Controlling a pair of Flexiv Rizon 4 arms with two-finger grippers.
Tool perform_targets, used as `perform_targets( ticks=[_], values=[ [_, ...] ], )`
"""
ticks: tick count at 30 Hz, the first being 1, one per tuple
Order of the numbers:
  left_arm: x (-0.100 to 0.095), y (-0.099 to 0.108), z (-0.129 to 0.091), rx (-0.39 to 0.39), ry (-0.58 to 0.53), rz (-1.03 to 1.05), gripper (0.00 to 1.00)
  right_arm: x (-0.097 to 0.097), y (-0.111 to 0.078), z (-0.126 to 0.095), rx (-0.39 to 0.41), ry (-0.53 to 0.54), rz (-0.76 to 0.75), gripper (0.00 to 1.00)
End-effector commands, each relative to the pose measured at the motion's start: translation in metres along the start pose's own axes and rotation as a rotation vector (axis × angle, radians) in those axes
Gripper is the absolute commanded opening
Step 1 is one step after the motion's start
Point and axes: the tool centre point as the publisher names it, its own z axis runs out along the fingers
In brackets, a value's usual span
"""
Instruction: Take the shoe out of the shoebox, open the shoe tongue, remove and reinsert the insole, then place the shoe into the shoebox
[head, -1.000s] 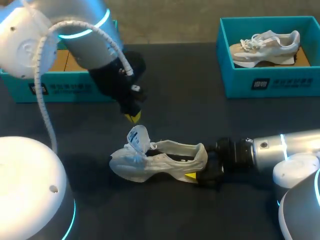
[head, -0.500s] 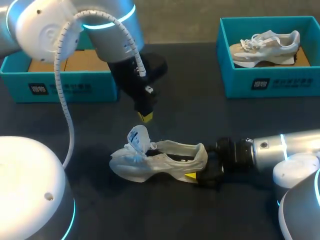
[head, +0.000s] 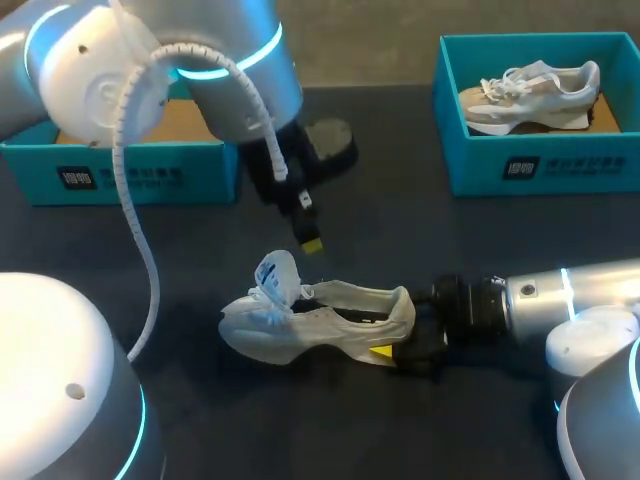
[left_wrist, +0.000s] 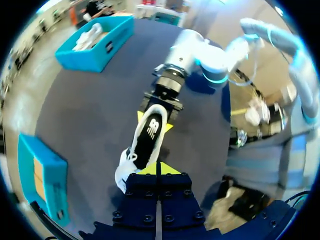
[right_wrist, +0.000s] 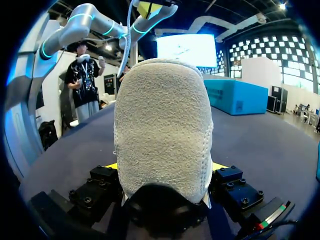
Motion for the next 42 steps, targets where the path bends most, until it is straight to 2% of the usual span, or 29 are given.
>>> perform_targets(
  ticks=[1,4,5,16,17,21,32,37,42],
  values=[
    [-0.008,-0.014,0.015,-0.034,0.054,0.254,0.00,0.001,0.002,0.000,0.006,0.000,0.001,0.00],
    [-0.010,-0.016,0.020,-0.029,0.068,0.343,0.00,0.001,0.002,0.000,0.006,0.000,0.001,0.00],
    [-0.012,-0.017,0.023,-0.064,0.018,0.306,0.00,0.001,0.002,0.000,0.006,0.000,0.001,0.00],
    [-0.012,-0.017,0.023,-0.064,0.018,0.306,0.00,0.001,0.002,0.000,0.006,0.000,0.001,0.00],
    [-0.012,-0.020,0.029,-0.074,0.001,0.328,0.00,0.001,0.002,0.000,0.006,0.000,0.001,0.00],
    [-0.016,-0.025,0.054,-0.050,0.050,0.380,0.00,0.001,0.002,0.000,0.006,0.000,0.001,0.00],
    [-0.028,-0.031,0.112,-0.095,0.124,0.425,0.00,0.001,0.002,0.000,0.006,0.000,0.001,0.00],
    [-0.026,-0.027,0.123,-0.081,0.139,0.422,0.00,0.001,0.002,0.000,0.006,0.000,0.001,0.00],
    [-0.024,-0.024,0.119,-0.090,0.125,0.421,0.00,0.001,0.002,0.000,0.006,0.000,0.001,0.00]
  ],
)
